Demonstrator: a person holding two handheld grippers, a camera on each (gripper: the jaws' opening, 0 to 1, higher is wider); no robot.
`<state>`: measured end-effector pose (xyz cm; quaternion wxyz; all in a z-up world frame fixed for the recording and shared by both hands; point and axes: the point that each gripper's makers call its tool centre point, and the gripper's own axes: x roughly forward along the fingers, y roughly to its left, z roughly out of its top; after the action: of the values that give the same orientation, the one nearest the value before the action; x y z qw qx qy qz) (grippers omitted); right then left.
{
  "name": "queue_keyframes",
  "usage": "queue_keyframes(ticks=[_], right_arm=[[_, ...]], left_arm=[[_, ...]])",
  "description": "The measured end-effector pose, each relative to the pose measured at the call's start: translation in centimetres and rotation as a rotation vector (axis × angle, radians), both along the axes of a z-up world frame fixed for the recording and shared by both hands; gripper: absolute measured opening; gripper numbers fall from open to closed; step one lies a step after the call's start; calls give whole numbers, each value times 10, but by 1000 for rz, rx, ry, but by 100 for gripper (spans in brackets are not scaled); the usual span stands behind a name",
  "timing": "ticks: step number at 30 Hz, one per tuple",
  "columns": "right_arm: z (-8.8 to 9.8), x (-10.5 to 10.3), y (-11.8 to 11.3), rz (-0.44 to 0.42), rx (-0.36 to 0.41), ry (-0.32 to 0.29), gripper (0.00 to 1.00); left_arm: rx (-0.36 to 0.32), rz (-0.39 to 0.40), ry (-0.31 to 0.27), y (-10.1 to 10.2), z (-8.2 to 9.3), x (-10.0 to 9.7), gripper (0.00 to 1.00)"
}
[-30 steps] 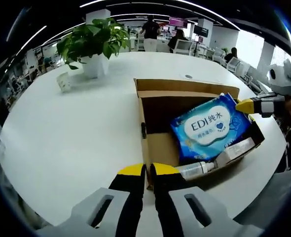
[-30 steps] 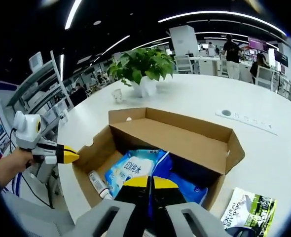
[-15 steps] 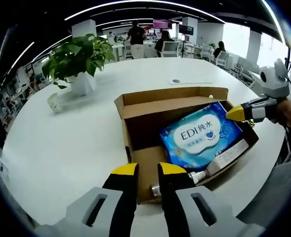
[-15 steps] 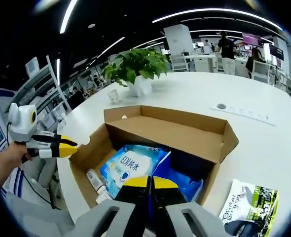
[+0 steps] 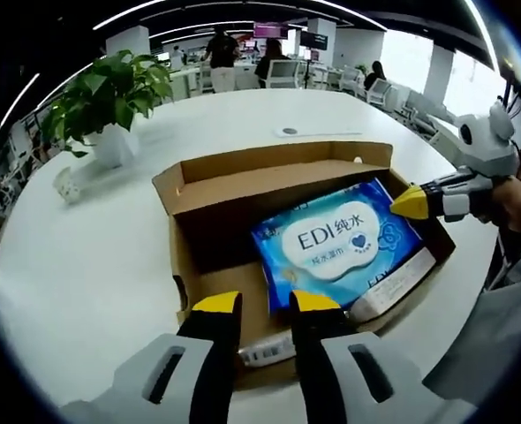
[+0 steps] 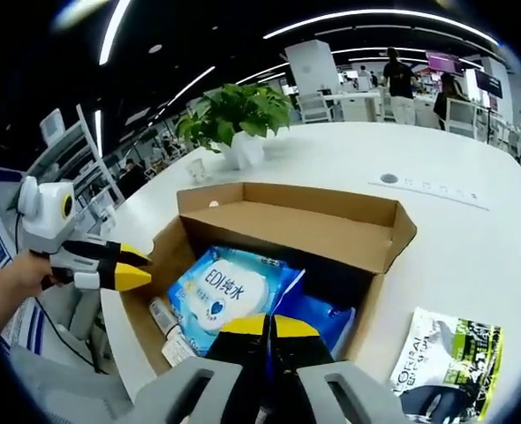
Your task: Operate the shoe box by opening the lid, removing the specified soft item, and placing it in the target area until the item is outside and the box remains undamaged.
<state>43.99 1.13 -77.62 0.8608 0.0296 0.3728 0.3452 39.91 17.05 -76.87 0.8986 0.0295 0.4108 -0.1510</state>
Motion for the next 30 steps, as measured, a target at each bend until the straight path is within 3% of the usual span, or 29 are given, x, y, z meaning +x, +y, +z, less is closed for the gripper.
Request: queue_keyframes(ticks=[7, 14, 17, 21, 24, 30], right_arm=[[-3, 1, -1, -2, 1, 2, 0], [-6, 2, -3, -9, 6, 11, 0], [-7, 1, -4, -13, 9, 15, 0], [-8, 1, -5, -16, 12, 17, 0], [-8, 1, -5, -22, 19, 21, 0], [-8, 0, -5, -42, 37, 30, 0]], left_arm=[[-59, 6, 39, -10, -11, 9, 25], [-168, 40, 95, -20, -23, 14, 25], [-168, 45, 114, -20, -30, 14, 24], [-165, 53, 126, -20, -34, 11, 13], [-201, 95, 135, -20, -35, 10, 12], [-185, 88, 136, -22, -38, 9, 8]])
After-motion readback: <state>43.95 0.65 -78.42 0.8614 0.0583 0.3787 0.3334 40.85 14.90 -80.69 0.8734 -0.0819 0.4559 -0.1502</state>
